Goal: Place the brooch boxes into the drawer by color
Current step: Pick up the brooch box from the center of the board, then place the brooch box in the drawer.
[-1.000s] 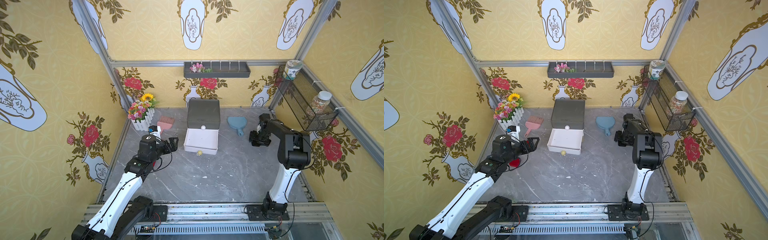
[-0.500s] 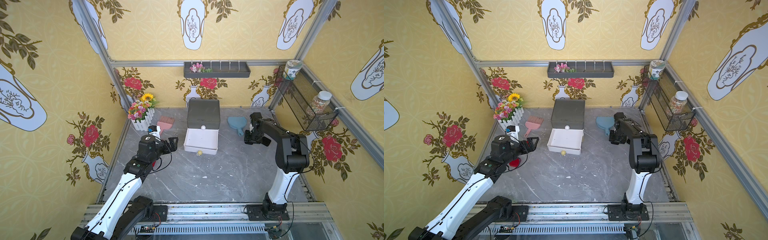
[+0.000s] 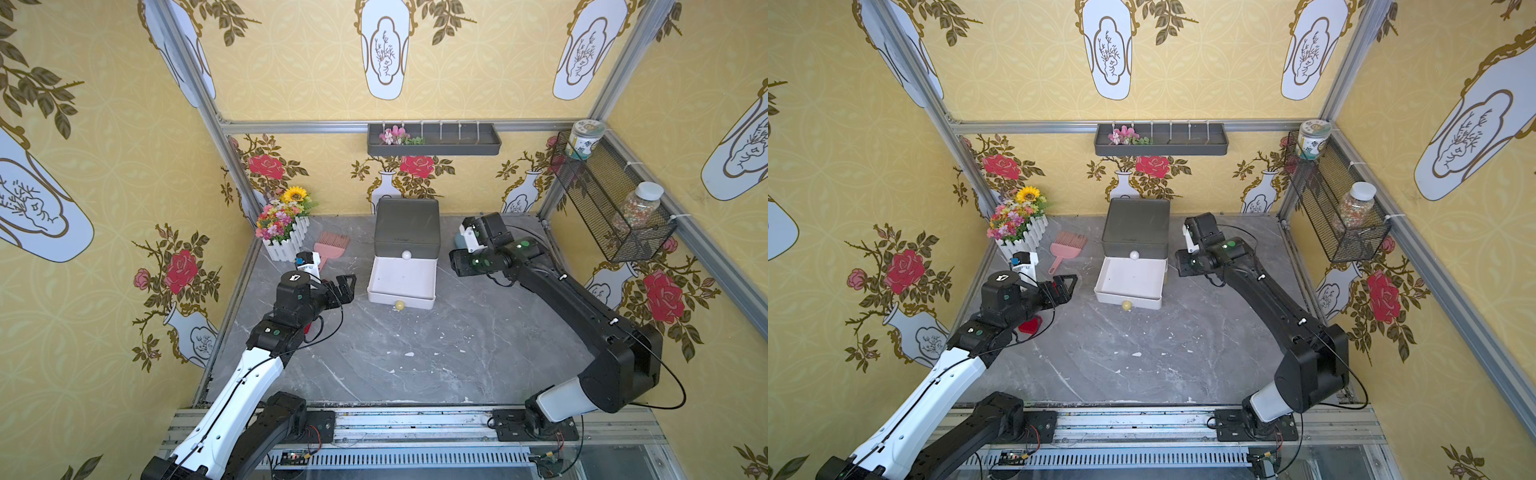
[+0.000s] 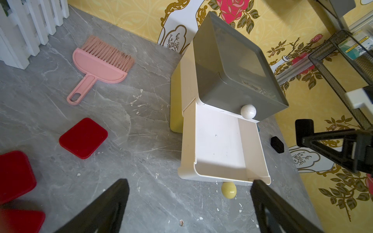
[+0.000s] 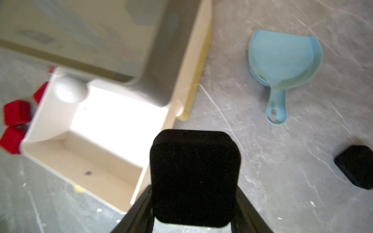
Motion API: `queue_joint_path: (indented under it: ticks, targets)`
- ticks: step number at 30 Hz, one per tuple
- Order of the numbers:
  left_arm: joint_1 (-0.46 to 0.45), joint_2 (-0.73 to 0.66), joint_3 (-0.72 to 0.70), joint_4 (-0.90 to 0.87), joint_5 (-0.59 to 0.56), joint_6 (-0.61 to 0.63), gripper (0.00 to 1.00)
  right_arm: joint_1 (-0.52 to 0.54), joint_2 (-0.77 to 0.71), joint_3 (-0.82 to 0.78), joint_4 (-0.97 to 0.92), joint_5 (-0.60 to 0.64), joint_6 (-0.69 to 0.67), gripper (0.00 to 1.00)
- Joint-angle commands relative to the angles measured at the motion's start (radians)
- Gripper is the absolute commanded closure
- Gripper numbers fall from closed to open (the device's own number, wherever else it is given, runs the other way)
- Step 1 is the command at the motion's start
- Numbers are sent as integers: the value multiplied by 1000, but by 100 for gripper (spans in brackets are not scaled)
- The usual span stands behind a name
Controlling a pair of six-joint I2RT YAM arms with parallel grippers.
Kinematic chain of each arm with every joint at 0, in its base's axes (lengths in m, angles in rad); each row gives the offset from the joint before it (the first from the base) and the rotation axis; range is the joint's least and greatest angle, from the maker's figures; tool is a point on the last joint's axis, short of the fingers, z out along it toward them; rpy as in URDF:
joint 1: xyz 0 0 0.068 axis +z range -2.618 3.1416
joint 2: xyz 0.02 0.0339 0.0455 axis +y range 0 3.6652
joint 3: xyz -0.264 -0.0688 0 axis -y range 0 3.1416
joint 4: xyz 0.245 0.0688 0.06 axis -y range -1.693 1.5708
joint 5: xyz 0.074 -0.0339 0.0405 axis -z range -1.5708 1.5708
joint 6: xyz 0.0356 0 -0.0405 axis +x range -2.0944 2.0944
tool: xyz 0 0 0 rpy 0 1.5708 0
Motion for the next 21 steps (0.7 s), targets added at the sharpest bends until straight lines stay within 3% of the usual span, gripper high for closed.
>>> queue_joint_path:
  ticks: [1,5,10,21]
  targets:
    - [1,-4,-9,19,-16,-3,0,111,1,35,43,-29,-19,52]
    - [1,-1,-10,9,-43,-10,0,261,106,133,46,-14,-22,52]
    - [1,-2,-6,-6,-60,-14,0,377,275,281,35,5,-13,52]
    - [1,4,-3,-8,-55,-13,0,415,522,488,-57,109,63,52]
